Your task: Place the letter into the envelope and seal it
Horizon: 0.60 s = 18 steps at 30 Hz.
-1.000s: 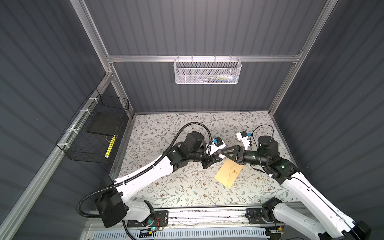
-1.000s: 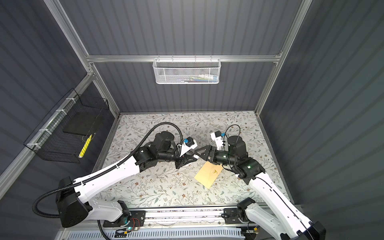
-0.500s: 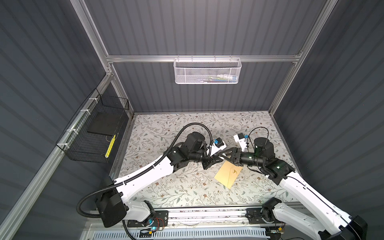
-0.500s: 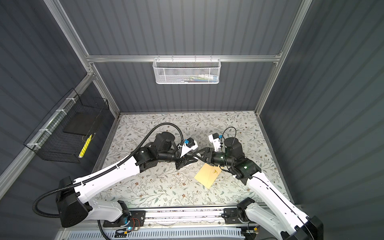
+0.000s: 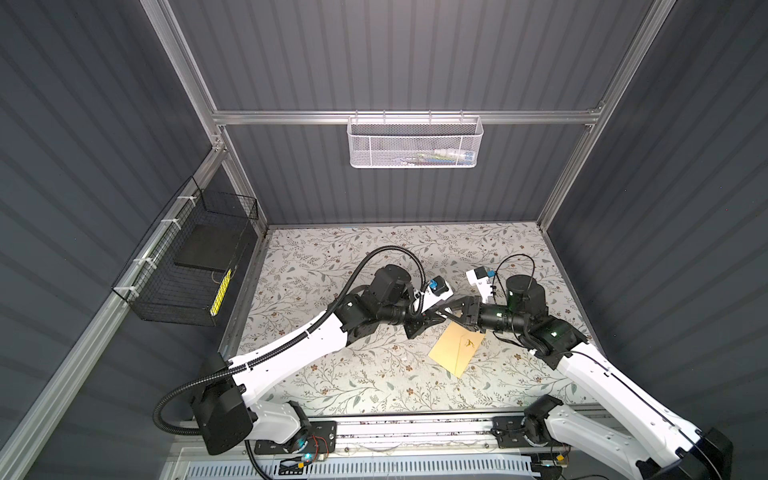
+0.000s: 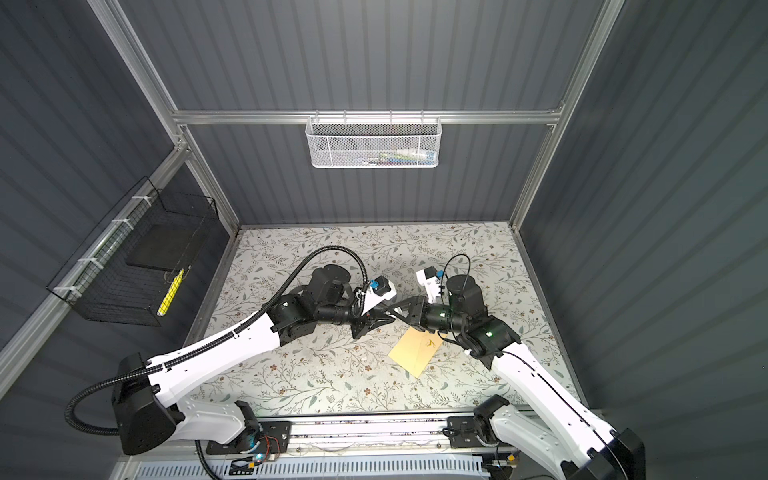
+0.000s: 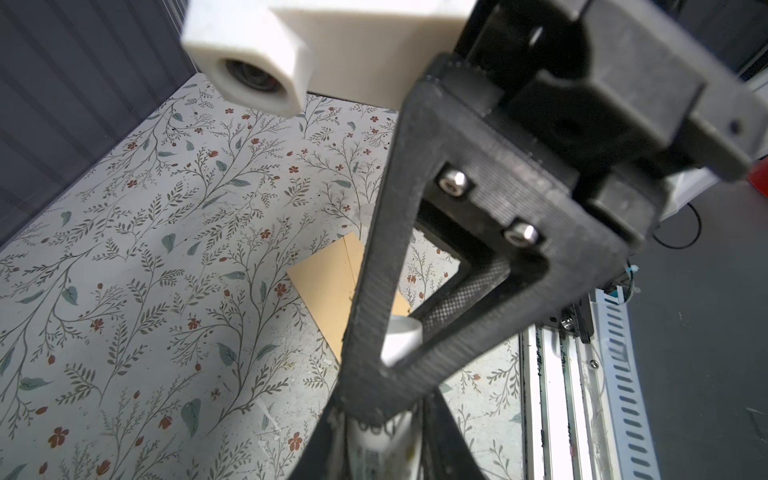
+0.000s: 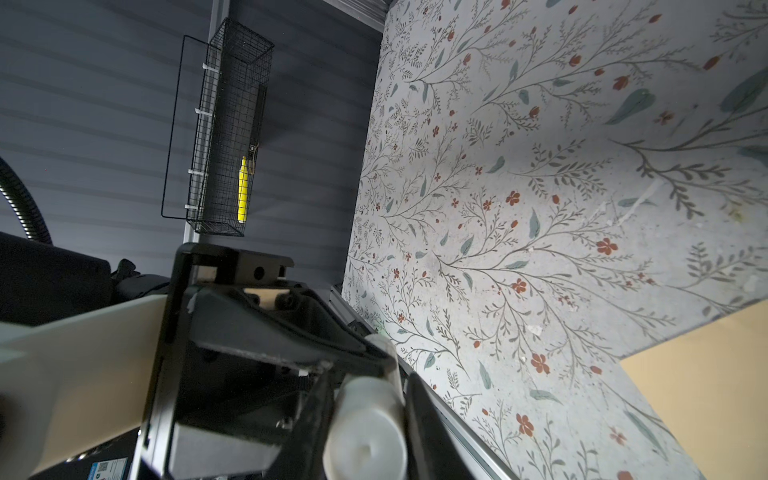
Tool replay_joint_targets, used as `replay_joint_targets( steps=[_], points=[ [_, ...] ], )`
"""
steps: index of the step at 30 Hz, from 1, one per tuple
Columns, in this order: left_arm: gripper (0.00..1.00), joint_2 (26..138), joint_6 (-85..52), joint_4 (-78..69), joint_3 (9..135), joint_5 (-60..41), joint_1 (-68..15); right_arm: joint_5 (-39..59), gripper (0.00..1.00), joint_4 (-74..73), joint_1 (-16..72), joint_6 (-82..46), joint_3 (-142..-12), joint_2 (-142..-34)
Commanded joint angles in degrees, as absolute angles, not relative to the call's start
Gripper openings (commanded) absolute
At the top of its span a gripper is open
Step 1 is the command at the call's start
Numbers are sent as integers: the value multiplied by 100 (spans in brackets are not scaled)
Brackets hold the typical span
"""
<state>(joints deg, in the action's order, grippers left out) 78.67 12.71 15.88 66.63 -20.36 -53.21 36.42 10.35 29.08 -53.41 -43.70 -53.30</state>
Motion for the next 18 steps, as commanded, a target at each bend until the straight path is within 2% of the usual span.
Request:
replay_joint_targets(
  steps=[1, 4, 7, 13, 18],
  points=[
    [32, 7808, 1362, 1371, 6509, -1935, -5350, 3702, 13, 996, 2928, -5399, -4401, -5266],
    [41, 7679, 1358, 1285, 6269, -1934, -5352, 3693, 11, 1054, 2910, -5388, -4430, -5249],
    [44, 7614, 1348, 1333, 6140, -1710, -5352, 3662, 10, 1126, 2900, -5379, -4438, -5200],
    [43, 7460, 1350, 1363, 5972, -1577, -5336, 3659, 9, 1160, 2889, -5382, -4403, -5156],
    [36, 7468, 1379, 1386, 5983, -1690, -5338, 3679, 9, 1168, 2881, -5379, -4395, -5159]
  ],
)
